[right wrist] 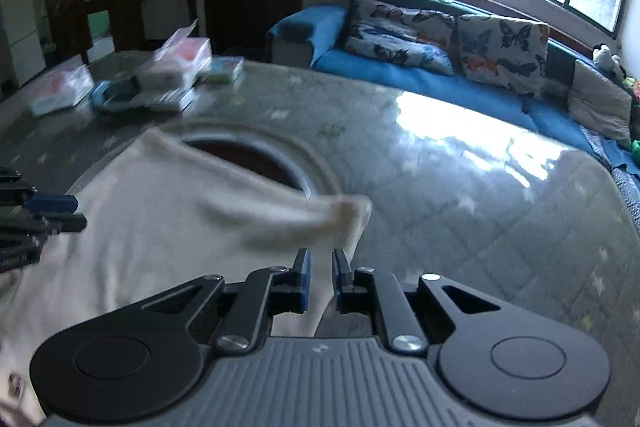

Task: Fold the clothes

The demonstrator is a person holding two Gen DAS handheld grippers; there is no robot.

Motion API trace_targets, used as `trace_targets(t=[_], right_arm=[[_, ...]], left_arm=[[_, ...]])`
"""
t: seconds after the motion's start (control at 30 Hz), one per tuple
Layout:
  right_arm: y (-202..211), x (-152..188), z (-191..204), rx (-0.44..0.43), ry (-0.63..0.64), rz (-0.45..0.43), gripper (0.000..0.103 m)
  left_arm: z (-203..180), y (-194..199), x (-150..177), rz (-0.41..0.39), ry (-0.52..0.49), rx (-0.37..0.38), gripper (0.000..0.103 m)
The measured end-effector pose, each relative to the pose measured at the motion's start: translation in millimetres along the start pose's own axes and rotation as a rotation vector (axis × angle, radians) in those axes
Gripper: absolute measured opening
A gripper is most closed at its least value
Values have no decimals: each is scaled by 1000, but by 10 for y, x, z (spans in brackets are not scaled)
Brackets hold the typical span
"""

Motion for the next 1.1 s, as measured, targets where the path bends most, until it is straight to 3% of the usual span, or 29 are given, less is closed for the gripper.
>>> trace_targets(t=[0.23, 0.43, 0.57, 0.77, 0.93, 1.0, 1.1], right_arm=[[257, 344, 338, -80, 57, 15, 16], [373, 575, 672, -144, 114, 27, 16], [351, 679, 805, -167, 131, 41, 18], [310, 738, 863, -166, 142, 47, 26], [294, 734, 875, -167, 146, 46, 31], [295, 738, 869, -167, 145, 46, 32], [292, 744, 860, -168, 140, 46, 33]], left_arm=[[-422, 355, 398, -18, -70, 75, 34], [-427, 503, 573, -38, -2, 82, 34], [-234, 590, 680, -49, 110, 64, 34], [273, 725, 934, -53, 270, -22, 38], [565, 854, 1057, -88, 291, -67, 39], [671, 902, 1095, -101, 311, -68, 55], [866, 932, 1179, -98, 367, -97, 56]])
Point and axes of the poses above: each gripper's, at about its wrist camera, not at the fingertips, and y roughly against the way its jaws point, z to its left, x to its underside, the point moved 4 cm from there along -y, roughly the way its jaws point, and after that the axes turned 1 degree about z, right-handed, at the moved point
